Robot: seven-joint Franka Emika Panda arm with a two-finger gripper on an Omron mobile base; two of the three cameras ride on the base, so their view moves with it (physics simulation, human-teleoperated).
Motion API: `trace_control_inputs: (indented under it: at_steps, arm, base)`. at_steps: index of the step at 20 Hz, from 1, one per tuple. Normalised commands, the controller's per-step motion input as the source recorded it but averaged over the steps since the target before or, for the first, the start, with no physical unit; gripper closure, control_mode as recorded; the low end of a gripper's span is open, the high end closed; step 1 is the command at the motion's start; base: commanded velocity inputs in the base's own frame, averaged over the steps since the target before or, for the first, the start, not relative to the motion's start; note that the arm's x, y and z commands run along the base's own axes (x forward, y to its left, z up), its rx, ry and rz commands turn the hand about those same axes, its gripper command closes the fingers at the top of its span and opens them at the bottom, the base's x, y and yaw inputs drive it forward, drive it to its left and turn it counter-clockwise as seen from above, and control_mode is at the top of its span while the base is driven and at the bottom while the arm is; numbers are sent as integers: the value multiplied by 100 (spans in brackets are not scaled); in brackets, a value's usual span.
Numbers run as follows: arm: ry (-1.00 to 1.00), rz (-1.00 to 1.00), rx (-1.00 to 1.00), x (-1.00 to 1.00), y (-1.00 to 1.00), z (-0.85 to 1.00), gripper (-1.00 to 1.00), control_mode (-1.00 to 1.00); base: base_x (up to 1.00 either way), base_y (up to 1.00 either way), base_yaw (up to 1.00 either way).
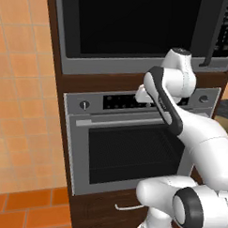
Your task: Open the microwave, place the bowl with waffle inside the microwave, then close the microwave door and turn it on.
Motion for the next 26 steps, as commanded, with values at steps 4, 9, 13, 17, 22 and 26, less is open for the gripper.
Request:
trace_control_inputs:
  at_steps: [4, 9, 13, 17, 22, 26]
  arm:
    - [-8, 0, 1, -29, -13, 0, -100, -100]
    - [-25, 1, 4, -57, -35, 33, -100, -100]
    - [-32, 0, 1, -43, -53, 59, -100, -100]
    - [-35, 0, 0, -36, -49, 58, -100, -100]
    - [-27, -2, -2, -4, -56, 70, -100, -100]
    - [-15, -6, 0, 0, -64, 68, -100, -100]
  base:
    - [0, 0, 0]
    - [0, 0, 0]
    - [0, 0, 0]
    - [0, 0, 0]
    - [0, 0, 0]
    - [0, 0, 0]
